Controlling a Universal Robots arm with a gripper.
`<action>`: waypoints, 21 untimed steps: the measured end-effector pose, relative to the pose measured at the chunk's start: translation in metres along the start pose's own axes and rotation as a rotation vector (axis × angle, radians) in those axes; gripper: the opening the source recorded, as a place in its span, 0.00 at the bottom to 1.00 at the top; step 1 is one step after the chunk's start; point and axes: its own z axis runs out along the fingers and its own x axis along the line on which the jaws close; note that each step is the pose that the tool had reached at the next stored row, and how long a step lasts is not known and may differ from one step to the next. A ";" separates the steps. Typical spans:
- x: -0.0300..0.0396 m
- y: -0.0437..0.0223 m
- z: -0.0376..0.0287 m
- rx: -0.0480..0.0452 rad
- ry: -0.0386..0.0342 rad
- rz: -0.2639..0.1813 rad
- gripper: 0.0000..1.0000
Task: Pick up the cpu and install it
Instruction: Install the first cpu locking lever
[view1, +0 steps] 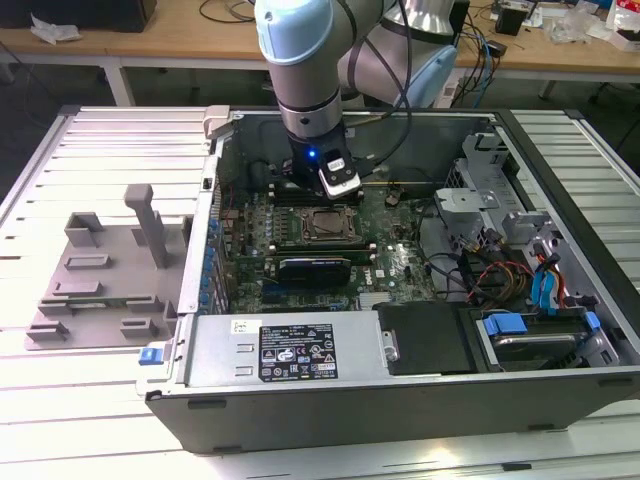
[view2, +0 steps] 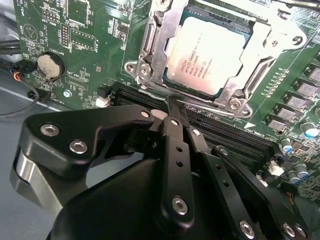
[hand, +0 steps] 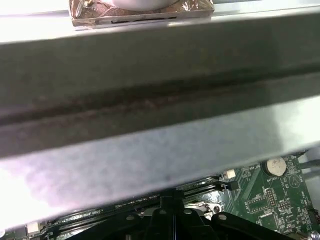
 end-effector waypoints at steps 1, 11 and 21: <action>-0.0003 0.0003 -0.0016 0.0001 0.0001 0.000 0.11; 0.0081 -0.0018 -0.0013 -0.0089 -0.0375 -0.006 0.11; 0.0085 -0.0034 0.0020 -0.0164 -0.0713 -0.012 0.11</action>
